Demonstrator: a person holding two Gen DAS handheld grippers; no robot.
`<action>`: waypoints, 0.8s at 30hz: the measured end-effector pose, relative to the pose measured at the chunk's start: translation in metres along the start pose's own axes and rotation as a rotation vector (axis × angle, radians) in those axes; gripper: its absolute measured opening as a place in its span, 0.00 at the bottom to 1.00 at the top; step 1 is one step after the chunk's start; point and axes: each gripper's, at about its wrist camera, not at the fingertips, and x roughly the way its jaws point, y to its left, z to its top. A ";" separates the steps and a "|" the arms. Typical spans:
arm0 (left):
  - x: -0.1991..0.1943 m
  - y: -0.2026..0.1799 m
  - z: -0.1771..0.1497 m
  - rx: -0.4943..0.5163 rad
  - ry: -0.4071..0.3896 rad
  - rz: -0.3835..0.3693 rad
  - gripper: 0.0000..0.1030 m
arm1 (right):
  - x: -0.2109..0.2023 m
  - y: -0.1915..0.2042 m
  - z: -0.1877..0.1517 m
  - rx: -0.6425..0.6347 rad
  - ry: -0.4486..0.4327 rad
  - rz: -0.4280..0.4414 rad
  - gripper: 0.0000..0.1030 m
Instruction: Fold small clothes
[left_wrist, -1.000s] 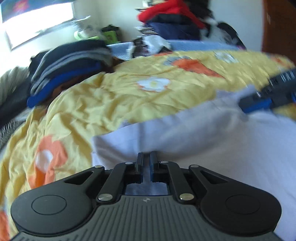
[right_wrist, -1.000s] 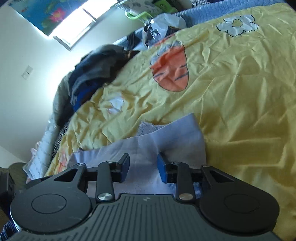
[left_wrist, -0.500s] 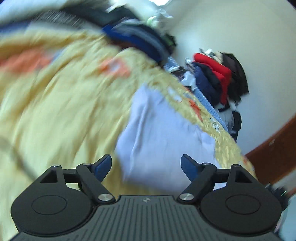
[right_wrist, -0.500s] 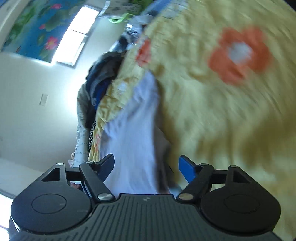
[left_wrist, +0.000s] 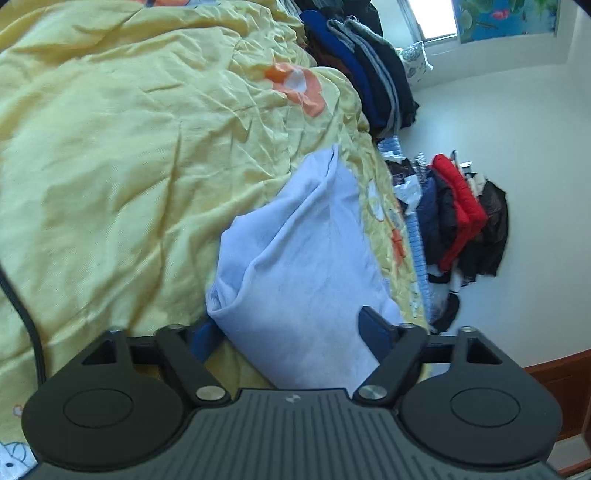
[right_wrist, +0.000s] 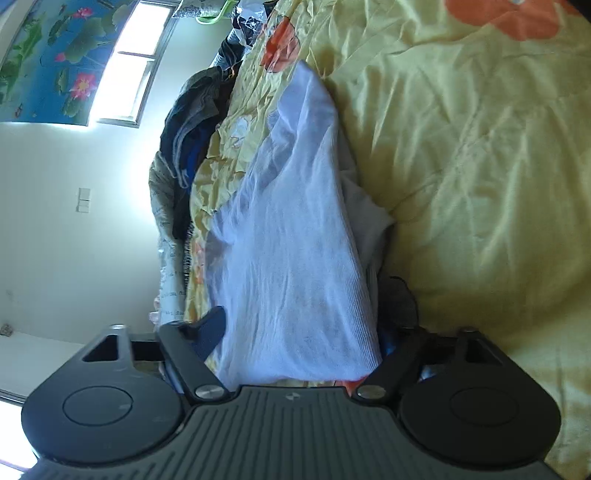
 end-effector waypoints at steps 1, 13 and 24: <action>0.004 -0.003 0.001 0.022 0.014 0.048 0.28 | 0.004 -0.001 -0.001 -0.001 0.001 -0.031 0.29; -0.032 -0.033 -0.009 0.166 0.063 0.090 0.09 | -0.024 0.023 -0.012 -0.119 -0.044 -0.009 0.17; -0.085 0.027 -0.088 0.183 0.168 0.170 0.09 | -0.095 -0.032 -0.104 -0.047 0.013 0.011 0.15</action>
